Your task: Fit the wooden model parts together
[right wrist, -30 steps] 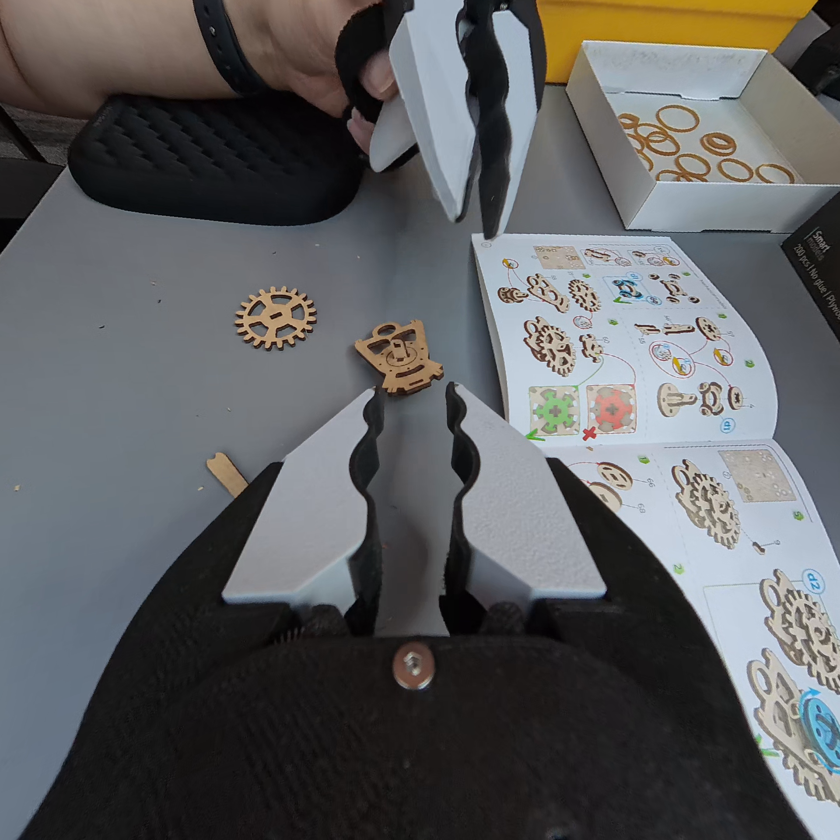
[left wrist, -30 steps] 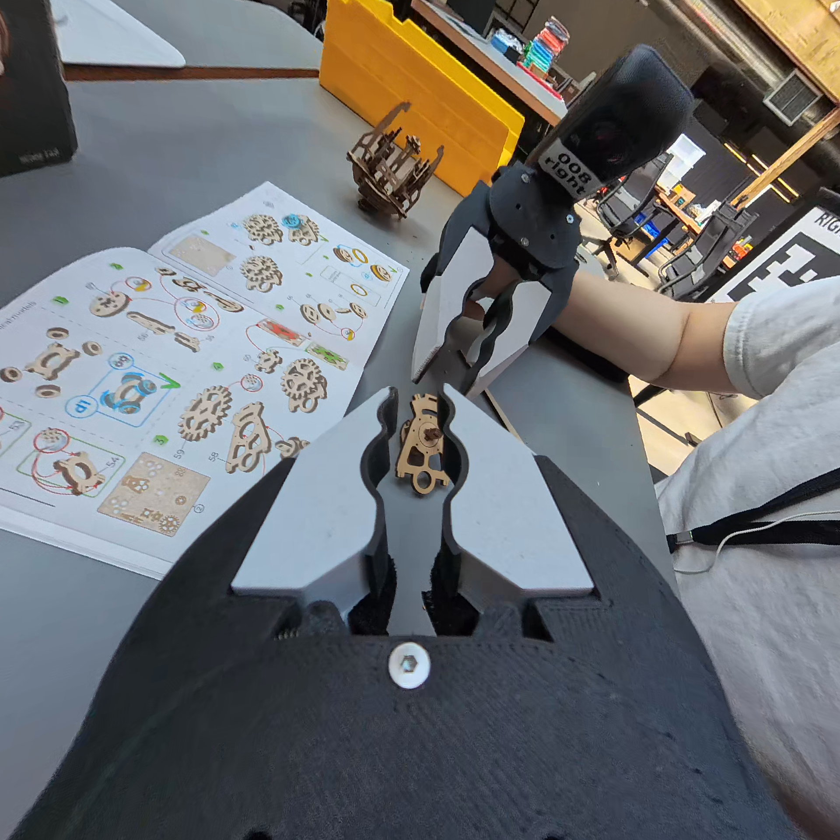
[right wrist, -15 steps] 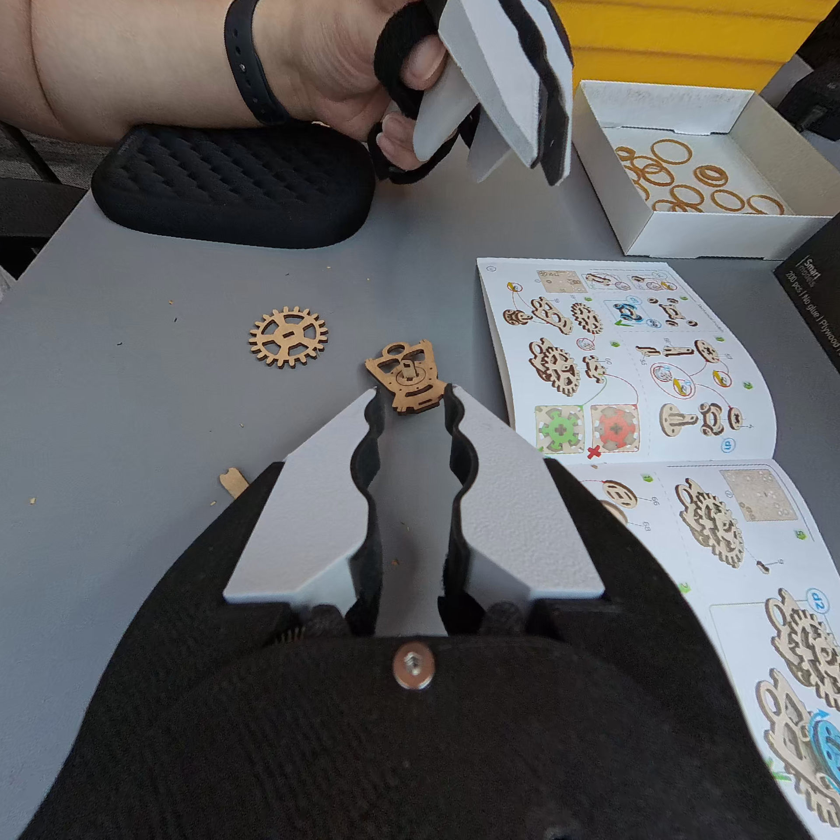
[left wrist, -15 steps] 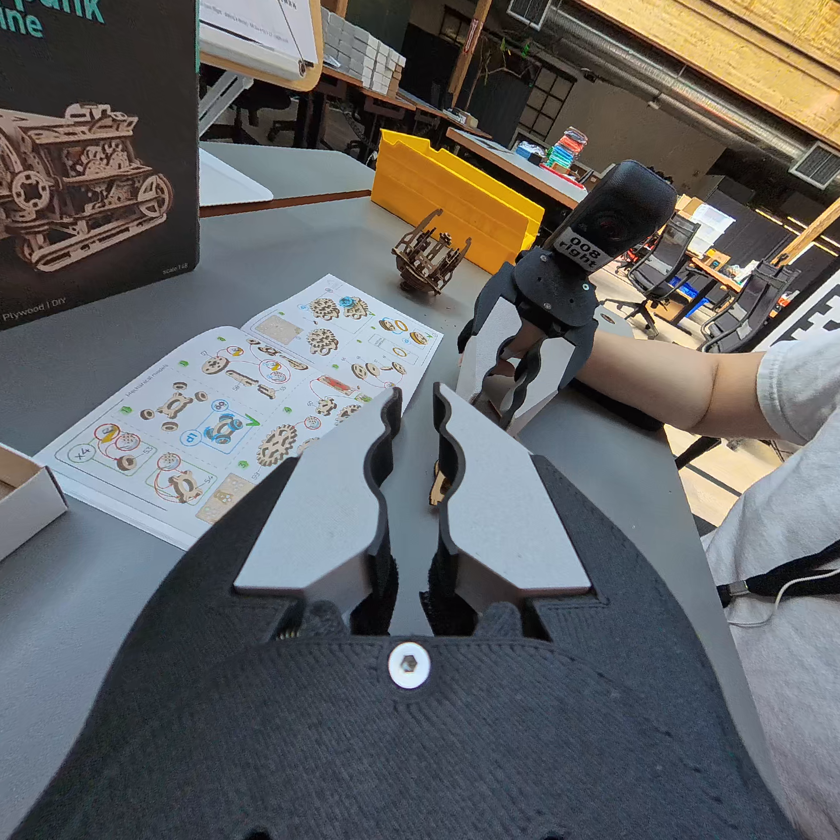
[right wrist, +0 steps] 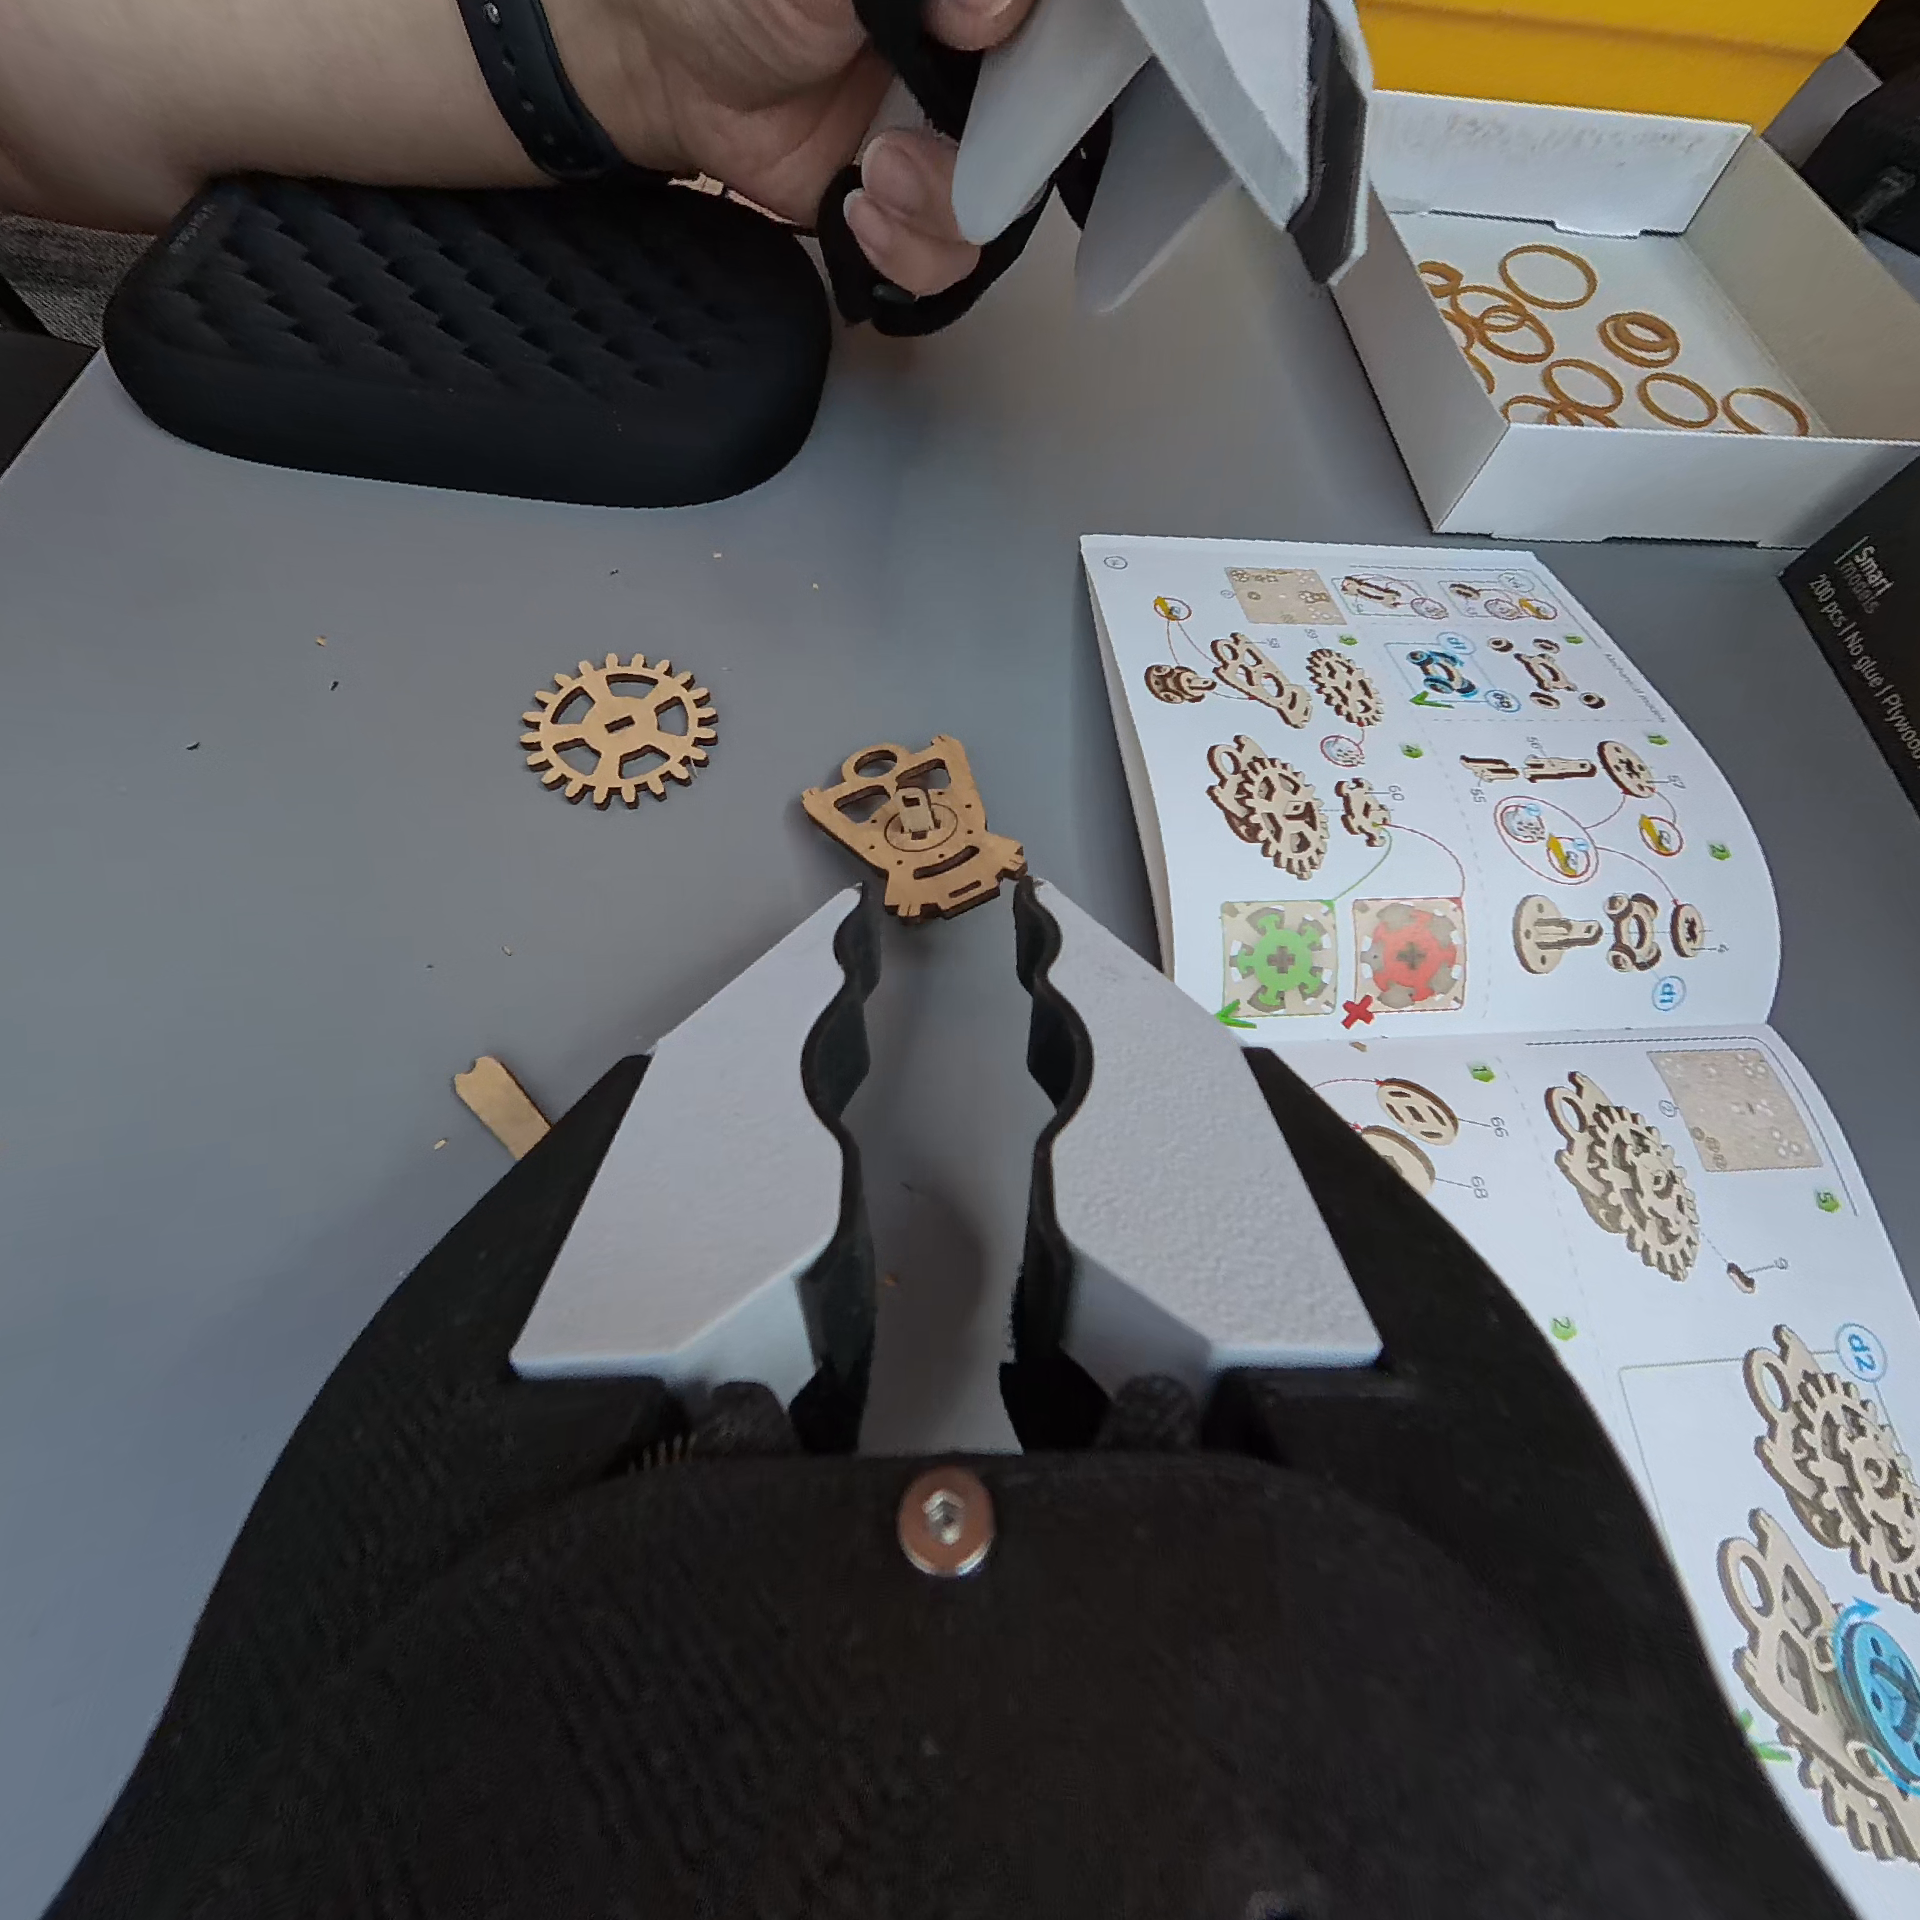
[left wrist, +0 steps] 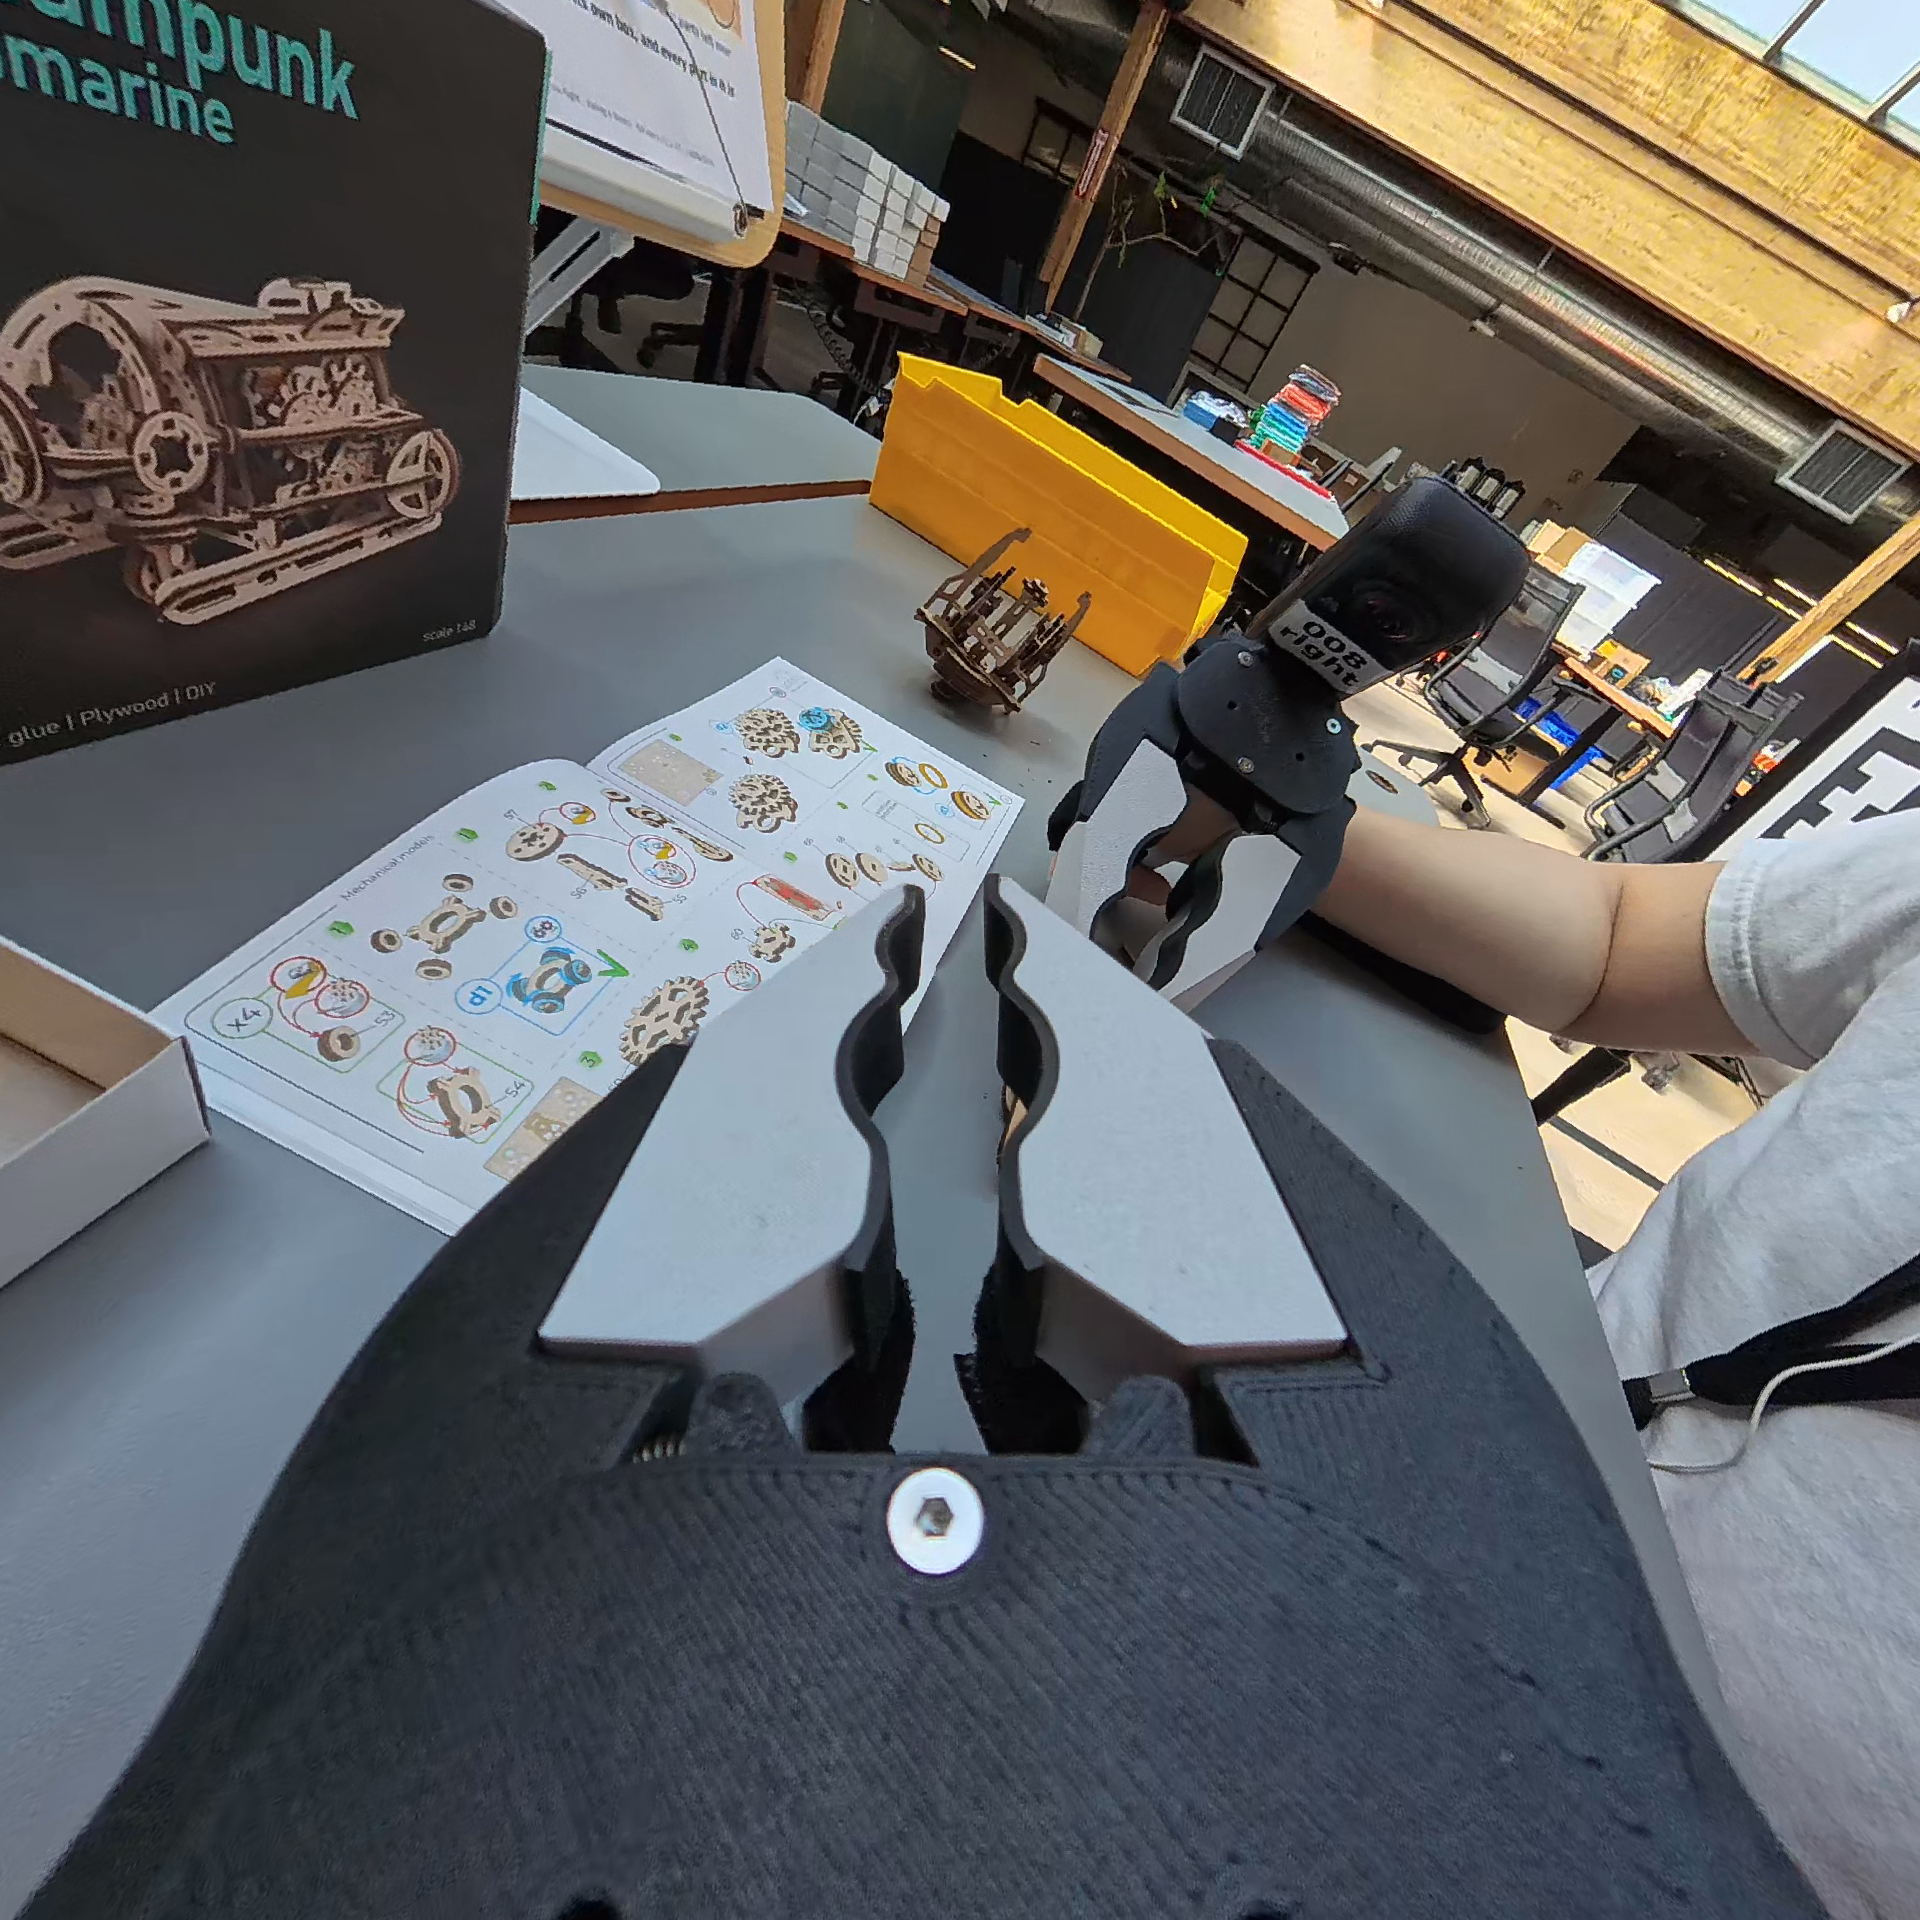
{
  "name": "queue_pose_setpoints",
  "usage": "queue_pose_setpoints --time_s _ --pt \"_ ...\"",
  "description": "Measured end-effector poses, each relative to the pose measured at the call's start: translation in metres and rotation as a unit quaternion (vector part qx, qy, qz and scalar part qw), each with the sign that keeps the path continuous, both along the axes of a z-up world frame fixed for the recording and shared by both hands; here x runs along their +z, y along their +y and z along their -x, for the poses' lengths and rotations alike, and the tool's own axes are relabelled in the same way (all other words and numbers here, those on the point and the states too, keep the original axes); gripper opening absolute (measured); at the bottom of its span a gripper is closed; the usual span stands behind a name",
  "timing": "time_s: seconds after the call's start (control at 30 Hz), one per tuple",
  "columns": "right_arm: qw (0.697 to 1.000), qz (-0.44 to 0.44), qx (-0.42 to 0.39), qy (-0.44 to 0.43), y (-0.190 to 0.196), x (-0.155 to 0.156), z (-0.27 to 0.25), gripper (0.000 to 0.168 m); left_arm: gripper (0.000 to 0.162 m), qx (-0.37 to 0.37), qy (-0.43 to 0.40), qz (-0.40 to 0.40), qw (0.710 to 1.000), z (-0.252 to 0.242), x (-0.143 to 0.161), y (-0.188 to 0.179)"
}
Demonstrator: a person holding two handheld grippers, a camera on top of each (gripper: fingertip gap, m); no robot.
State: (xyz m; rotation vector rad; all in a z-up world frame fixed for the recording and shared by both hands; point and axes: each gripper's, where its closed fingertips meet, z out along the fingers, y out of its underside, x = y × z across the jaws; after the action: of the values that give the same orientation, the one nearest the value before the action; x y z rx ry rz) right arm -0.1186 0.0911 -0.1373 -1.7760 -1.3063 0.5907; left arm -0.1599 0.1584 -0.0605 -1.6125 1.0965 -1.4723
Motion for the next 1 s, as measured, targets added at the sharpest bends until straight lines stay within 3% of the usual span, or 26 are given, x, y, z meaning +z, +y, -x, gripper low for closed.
queue_pose_setpoints --time_s 0.3,0.5,0.6,0.73,1.0 --pt "0.999 -0.024 -0.012 0.023 0.002 0.014 -0.001 0.029 0.009 0.005 -0.008 0.005 1.0 0.002 0.003 0.002" --pt "0.987 -0.15 0.004 0.051 -0.016 0.063 0.019 0.042 0.009 0.011 -0.014 0.006 1.0 0.004 0.006 0.005" --pt "0.994 -0.088 0.053 0.02 -0.046 0.048 0.049 0.069 0.009 0.01 -0.013 0.008 1.0 0.004 0.004 0.005" --pt "0.997 -0.023 0.057 -0.044 -0.062 0.018 0.07 0.068 0.01 0.008 -0.007 0.01 1.0 0.003 0.001 0.005" --pt "0.996 0.06 0.022 -0.054 -0.057 -0.008 0.067 0.059 0.01 0.008 -0.006 0.009 1.0 0.003 0.001 0.005"
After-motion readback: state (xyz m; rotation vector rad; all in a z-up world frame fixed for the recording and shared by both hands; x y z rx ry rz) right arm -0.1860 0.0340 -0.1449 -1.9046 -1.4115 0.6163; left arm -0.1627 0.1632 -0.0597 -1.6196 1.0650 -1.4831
